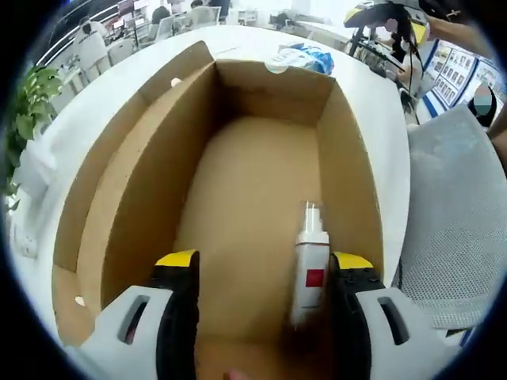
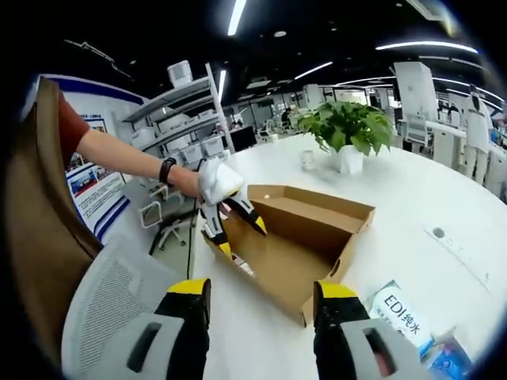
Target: Operate the shoe box by opening the lid, removing the specified soft item, and placing it in the target area until the item is outside and the box remains undamaged.
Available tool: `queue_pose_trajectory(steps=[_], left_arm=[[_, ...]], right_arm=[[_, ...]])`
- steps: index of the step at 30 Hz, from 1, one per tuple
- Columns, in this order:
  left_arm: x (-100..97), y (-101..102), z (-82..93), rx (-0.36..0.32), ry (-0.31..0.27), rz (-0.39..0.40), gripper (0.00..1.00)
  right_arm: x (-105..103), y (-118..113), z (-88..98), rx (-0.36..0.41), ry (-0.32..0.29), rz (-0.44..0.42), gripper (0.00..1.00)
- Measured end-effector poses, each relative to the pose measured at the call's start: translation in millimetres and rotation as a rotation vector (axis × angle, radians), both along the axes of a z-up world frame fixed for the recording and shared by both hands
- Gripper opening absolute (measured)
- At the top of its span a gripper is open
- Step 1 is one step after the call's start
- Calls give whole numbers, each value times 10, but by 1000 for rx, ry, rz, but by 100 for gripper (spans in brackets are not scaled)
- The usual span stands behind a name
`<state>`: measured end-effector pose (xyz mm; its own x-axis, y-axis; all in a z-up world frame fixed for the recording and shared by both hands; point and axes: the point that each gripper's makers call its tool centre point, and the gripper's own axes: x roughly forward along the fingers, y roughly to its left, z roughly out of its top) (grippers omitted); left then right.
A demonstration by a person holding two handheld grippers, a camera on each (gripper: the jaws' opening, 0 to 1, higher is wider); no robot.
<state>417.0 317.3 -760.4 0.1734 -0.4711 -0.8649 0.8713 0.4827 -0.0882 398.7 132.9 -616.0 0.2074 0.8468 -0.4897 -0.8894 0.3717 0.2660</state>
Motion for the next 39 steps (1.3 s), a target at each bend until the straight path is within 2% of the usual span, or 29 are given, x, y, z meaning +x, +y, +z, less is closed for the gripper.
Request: queue_pose_trajectory(steps=[4,10,16,23,28,35,39], left_arm=[[-1,-2,-73,16,-2,-30,66],[46,-5,-66,17,-7,-27,69],[102,33,-35,57,-49,-50,65],[6,-1,-73,66,-44,-83,63],[-100,-28,-148,83,-41,-129,54],[-160,-101,-264,87,-68,-188,22],[-157,-136,-236,58,-86,-191,21]], right_arm=[[-12,-30,-9,-6,2,-4,49],[-11,-65,-41,-10,9,-17,49],[-39,-45,-46,-7,13,-14,49],[-32,-78,-35,-2,13,-25,48],[-74,-95,-64,-8,20,-26,48],[-100,-109,-80,-9,26,-34,47],[-112,-119,-102,-12,31,-34,47]])
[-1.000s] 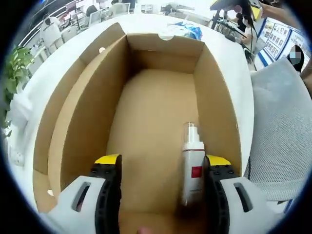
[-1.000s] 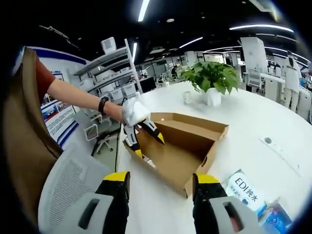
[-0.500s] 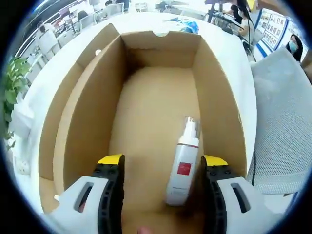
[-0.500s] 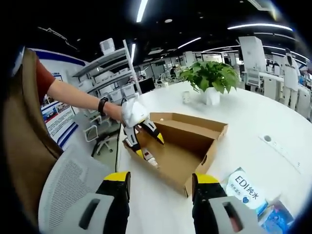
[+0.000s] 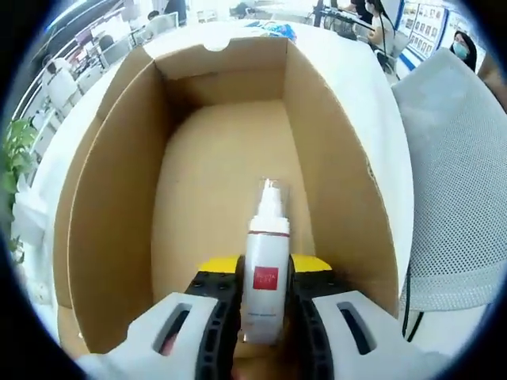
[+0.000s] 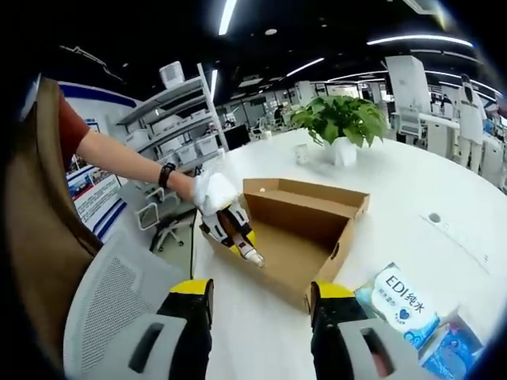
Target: Operate the shoe box by opening the lid, removing the specified soft item, and placing it in the target area until the item is outside and the box remains undamaged.
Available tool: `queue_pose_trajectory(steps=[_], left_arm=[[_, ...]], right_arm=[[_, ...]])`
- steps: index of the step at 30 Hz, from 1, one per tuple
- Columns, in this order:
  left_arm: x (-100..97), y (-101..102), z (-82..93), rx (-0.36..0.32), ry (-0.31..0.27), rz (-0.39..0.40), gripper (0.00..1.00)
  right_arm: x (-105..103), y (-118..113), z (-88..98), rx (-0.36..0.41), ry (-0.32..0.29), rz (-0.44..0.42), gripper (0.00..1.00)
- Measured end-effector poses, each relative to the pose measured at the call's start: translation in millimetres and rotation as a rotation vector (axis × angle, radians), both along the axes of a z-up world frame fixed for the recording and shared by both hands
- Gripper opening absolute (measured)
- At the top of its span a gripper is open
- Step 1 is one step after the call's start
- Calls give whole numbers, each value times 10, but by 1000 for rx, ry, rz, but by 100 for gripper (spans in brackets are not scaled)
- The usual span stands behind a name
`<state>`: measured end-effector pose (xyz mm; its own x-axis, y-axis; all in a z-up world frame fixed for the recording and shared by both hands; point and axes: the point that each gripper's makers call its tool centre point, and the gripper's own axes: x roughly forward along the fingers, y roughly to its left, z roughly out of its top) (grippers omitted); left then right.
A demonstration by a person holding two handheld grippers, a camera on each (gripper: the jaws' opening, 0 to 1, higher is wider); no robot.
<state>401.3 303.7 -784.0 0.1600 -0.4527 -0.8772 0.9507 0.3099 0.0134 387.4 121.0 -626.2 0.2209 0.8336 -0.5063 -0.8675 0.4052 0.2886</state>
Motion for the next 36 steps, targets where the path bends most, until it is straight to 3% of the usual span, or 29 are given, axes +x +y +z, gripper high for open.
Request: queue_pose_trajectory(steps=[11,18,24,30,36], left_arm=[[79,65,62,0,-46,8,20],[174,23,258,-31,-117,16,20],[235,-61,473,-59,-184,9,20],[291,-125,583,-85,-229,-3,20],[297,-263,805,-115,-276,-24,20]], right_arm=[[3,10,-78,-5,19,4,47],[24,110,-120,1,49,3,46],[86,252,-90,52,95,-21,46],[68,349,-140,48,121,-12,46],[105,425,-166,72,166,-35,45]])
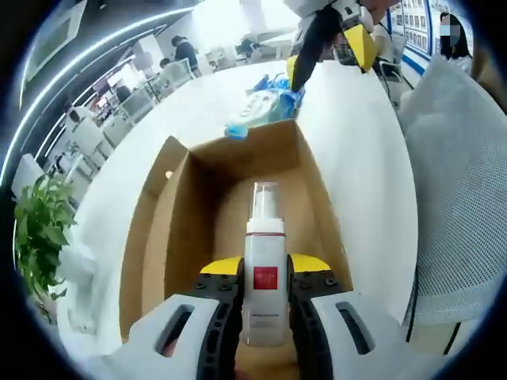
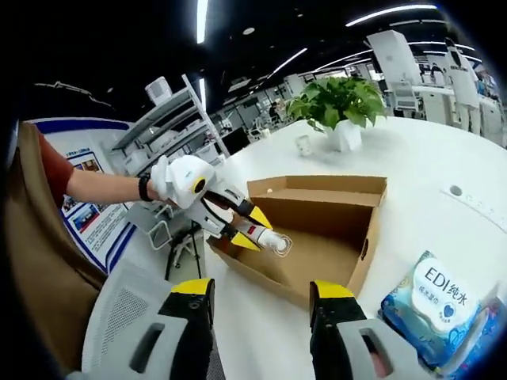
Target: Operate the shoe box by opening the lid, removing the specified soft item, and placing it in the target area until the item is outside and the box remains undamaged.
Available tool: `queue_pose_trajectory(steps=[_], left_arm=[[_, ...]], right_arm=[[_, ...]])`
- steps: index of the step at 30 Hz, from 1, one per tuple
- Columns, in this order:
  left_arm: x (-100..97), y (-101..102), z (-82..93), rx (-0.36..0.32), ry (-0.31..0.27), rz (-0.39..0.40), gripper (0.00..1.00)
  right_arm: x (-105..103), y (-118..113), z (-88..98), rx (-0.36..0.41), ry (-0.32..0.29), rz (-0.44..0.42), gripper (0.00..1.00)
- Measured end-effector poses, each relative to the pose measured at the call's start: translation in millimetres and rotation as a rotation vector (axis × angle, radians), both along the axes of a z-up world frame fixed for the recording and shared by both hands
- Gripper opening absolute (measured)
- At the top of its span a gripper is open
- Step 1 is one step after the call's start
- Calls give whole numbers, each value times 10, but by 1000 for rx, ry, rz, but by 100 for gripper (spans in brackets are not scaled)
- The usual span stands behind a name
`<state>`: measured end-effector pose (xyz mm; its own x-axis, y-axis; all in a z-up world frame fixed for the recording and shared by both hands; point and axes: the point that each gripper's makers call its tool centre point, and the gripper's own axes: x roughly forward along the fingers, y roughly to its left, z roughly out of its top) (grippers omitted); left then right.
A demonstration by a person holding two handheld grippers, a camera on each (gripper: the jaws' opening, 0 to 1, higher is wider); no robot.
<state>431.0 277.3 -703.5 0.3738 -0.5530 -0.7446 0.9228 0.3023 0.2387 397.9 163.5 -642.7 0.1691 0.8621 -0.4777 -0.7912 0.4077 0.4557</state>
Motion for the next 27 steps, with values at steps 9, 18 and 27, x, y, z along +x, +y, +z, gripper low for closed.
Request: queue_pose_trajectory(steps=[9,18,27], left_arm=[[1,-264,283,-40,-63,-53,20],[-97,-566,579,-66,-126,-130,20],[-234,-863,800,-86,-172,-214,20]], right_arm=[[66,81,22,42,54,-44,45],[54,129,47,79,95,-62,44],[38,145,81,130,138,-77,42]])
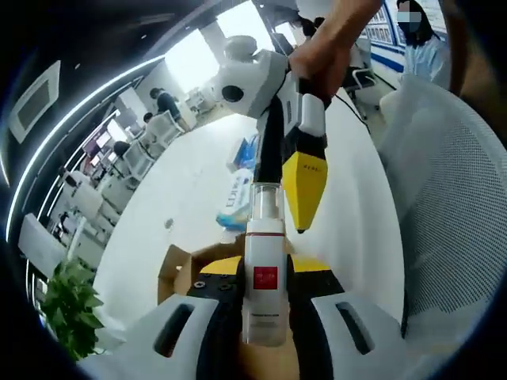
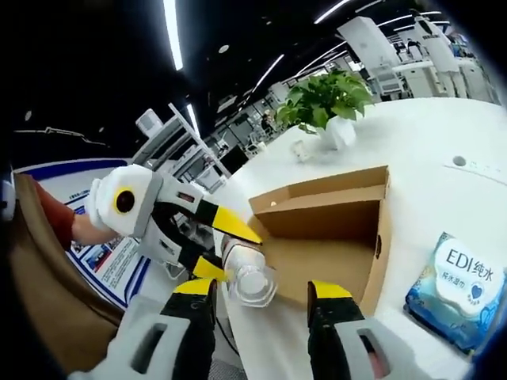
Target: Operate the shoe box by opening the lid, removing the specified soft item, and placing it in the target area until the item is outside and the box remains undamaged.
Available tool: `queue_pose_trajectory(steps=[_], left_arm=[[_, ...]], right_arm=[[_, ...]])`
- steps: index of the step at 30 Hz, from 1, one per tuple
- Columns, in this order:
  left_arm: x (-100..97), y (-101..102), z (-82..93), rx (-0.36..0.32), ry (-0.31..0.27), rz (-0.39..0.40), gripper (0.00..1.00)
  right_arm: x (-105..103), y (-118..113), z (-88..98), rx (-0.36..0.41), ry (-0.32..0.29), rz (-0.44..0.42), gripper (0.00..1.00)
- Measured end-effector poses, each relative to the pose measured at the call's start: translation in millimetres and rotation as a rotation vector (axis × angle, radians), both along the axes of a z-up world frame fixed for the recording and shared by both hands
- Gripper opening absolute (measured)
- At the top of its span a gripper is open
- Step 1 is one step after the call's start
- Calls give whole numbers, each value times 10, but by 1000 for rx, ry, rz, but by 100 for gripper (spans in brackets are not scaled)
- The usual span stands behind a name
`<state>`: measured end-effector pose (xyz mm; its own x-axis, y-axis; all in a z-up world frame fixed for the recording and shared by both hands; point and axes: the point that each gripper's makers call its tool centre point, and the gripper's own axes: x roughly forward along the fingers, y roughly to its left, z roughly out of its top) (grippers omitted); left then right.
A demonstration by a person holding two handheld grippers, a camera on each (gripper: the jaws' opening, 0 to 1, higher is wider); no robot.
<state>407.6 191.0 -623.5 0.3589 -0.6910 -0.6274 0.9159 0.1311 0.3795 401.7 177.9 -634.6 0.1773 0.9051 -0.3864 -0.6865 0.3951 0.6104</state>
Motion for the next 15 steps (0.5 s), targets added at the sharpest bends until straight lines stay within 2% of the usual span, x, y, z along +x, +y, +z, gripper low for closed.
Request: queue_pose_trajectory(steps=[10,15], left_arm=[[-69,-130,71,7,-24,-51,20],[-92,-165,84,9,-29,-63,20]], right_arm=[[-41,1,81,62,31,-11,36],[-93,18,141,98,45,-21,29]])
